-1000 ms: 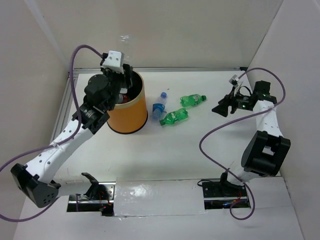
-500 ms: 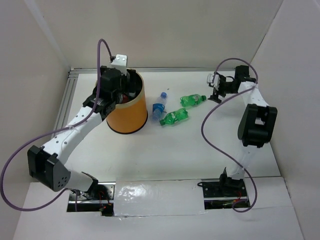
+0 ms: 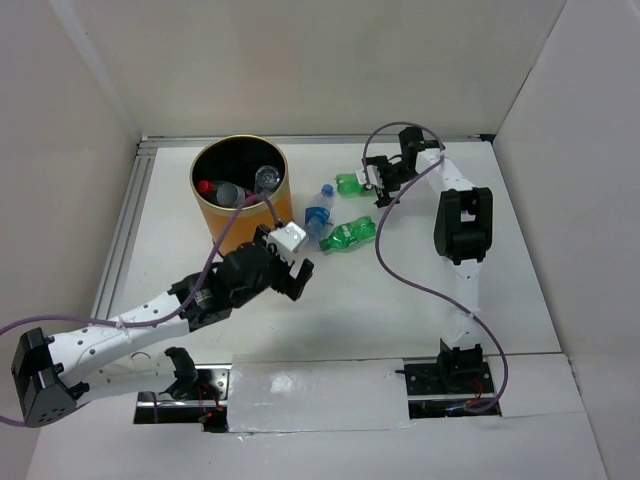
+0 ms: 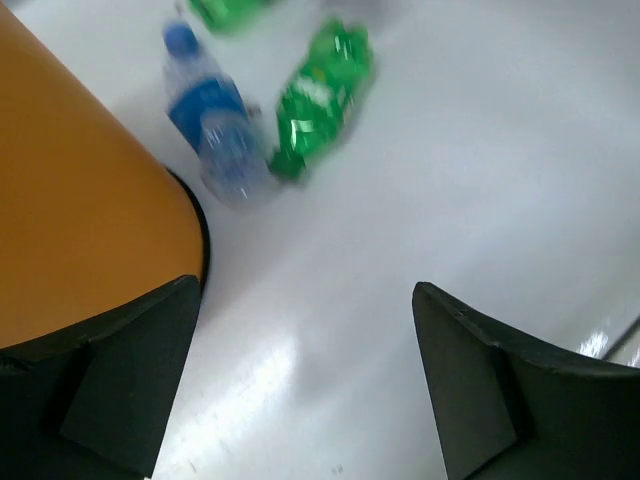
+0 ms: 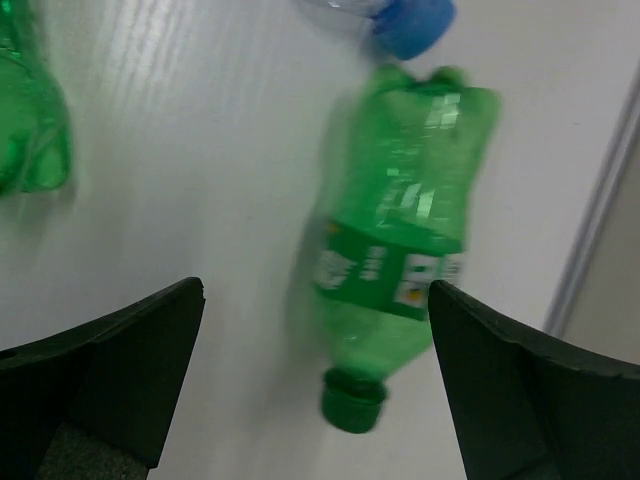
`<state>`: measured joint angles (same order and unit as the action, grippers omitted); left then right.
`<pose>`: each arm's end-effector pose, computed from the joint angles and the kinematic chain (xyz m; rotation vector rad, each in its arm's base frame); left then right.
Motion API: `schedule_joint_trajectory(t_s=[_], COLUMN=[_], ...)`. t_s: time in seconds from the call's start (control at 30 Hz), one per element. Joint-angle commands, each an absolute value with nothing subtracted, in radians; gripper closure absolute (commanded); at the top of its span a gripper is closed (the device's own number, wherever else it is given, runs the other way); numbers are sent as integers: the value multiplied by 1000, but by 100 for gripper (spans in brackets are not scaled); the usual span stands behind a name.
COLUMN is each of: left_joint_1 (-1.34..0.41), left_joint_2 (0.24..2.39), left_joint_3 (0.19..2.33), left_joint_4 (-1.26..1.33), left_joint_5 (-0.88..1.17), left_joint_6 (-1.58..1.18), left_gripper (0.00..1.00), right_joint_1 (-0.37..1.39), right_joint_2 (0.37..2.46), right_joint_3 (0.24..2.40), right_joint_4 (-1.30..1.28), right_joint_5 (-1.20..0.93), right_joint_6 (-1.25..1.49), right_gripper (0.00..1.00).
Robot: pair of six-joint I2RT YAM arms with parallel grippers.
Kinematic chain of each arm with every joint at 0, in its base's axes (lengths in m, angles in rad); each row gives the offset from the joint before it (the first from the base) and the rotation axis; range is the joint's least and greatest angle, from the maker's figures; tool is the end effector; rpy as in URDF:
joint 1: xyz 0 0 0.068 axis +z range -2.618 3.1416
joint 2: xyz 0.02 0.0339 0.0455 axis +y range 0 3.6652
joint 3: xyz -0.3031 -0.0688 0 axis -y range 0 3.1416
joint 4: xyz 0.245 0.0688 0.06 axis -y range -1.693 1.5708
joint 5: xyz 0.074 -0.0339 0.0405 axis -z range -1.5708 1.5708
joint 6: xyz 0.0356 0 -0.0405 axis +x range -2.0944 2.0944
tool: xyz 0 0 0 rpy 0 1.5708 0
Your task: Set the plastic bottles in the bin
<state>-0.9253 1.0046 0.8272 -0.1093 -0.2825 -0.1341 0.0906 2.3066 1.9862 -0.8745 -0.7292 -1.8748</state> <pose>0.1360 -0.1641 0.3545 0.5349 1.7947 -0.4750 0.5075 0.0699 0.2244 -2.0422 1.1575 0.2143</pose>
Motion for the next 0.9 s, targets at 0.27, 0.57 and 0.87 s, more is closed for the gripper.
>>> schedule_joint_trajectory(t_s=[0.27,0.57,0.87], left_joint_1=[-1025,-1054,-1063], left_joint_2=[1002,967,969], left_joint_3=[765,733,707], left_joint_4=[-98,-129,-118], left_joint_5=[-408,-430,-420], left_joint_6=[-273,-308,-318], left_gripper=[0,0,0], right_joint_1=[146,124,66], right_joint_2=[2394,2260,2065], right_joint_3=[1976,1923,1796], right_joint_4=[-796,-949,-980], right_joint_5=[-586,-782,-854], right_joint_6=[-1663,-1762,-1842], right_gripper=[1,6,7])
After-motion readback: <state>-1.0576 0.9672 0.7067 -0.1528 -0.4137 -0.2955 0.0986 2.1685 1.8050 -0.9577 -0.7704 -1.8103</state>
